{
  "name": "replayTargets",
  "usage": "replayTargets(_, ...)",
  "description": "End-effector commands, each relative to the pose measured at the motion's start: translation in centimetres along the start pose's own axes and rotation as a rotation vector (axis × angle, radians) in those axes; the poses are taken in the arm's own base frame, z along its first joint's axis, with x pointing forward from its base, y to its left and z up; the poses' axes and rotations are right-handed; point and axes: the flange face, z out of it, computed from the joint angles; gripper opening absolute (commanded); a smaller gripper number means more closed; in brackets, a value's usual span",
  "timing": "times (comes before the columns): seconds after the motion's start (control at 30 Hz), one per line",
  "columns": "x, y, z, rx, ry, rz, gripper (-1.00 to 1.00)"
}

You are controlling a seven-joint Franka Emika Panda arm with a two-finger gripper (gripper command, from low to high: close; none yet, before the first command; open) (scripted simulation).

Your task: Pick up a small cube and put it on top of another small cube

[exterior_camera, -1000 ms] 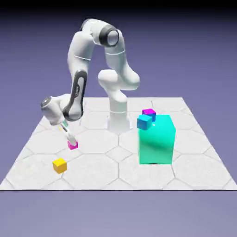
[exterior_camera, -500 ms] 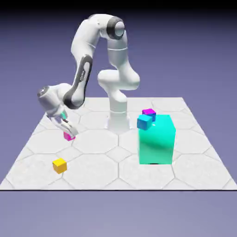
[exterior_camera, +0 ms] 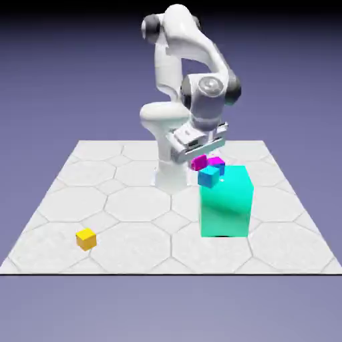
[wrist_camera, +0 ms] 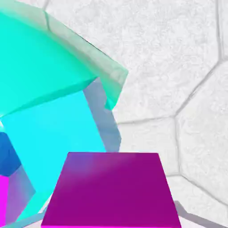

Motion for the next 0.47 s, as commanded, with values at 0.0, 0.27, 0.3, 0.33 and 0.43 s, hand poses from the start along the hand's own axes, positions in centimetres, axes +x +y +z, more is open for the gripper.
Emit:
replayTargets(0.0,-1.7,-2.0,-0.9,-0.049,0.022,-0.076,-1.0)
replayTargets(0.27,-3.7,-4.1,3.5,-0.129,0.057,-0.183,-1.0)
replayTargets(0.3,-3.6,-4.1,4.5,-0.129,0.057,-0.183,-1.0)
replayTargets(0.33,-3.6,-4.1,4.5,-0.129,0.057,-0.183,1.0)
replayTargets(0.43,-3.9,-4.2,1.5,-0.13,0.057,-0.183,1.0)
